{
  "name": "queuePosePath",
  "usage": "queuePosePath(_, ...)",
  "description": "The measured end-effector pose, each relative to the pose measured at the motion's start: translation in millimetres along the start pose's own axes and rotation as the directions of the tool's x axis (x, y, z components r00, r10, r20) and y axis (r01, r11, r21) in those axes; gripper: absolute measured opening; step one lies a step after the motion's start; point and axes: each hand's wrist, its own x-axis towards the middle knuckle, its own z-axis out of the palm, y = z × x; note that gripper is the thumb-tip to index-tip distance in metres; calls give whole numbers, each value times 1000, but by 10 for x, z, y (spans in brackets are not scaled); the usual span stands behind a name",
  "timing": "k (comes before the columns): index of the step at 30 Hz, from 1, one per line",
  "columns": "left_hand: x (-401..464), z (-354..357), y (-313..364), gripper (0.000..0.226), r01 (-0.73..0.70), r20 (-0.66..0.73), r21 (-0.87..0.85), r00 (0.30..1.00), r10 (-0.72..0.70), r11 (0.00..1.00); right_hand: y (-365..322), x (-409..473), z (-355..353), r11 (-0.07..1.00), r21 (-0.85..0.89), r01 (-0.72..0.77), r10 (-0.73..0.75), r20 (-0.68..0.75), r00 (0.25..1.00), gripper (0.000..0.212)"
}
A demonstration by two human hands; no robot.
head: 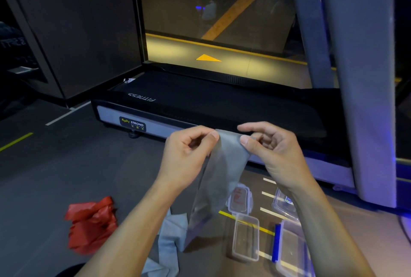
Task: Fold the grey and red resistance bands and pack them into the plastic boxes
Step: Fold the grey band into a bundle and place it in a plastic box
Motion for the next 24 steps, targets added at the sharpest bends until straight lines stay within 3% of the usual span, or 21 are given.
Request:
queuePosePath(4, -16, -11, -34, 19, -37, 19, 147, 999, 35, 988, 11, 8, -2, 998, -69, -1, 2, 17, 1000, 4)
queuePosePath(9, -14, 11, -47, 17, -111, 69, 274, 993, 96, 955, -29, 11, 35, 995, -95, -28, 35, 66, 997, 7)
queuePosePath(11, -16, 19, -72, 16, -122, 78, 264, 991, 105, 957, -33, 18, 82, 987, -159, 1, 11, 74, 997, 15)
queuePosePath(13, -19, 24, -99, 15, -106, 84, 230, 992, 89, 967, -29, 26, 130, 964, -258, 67, -56, 50, 997, 6)
queuePosePath(18, 47, -70, -156, 19, 109, 262, -80, 961, -85, 991, -97, 70, 112, 945, -268, 187, -170, 84, 982, 5)
queuePosePath(24, 37, -216, -279, 22, 219, 466, -5, 863, -192, 976, -117, 132, 38, 950, -224, 216, -197, 106, 975, 5)
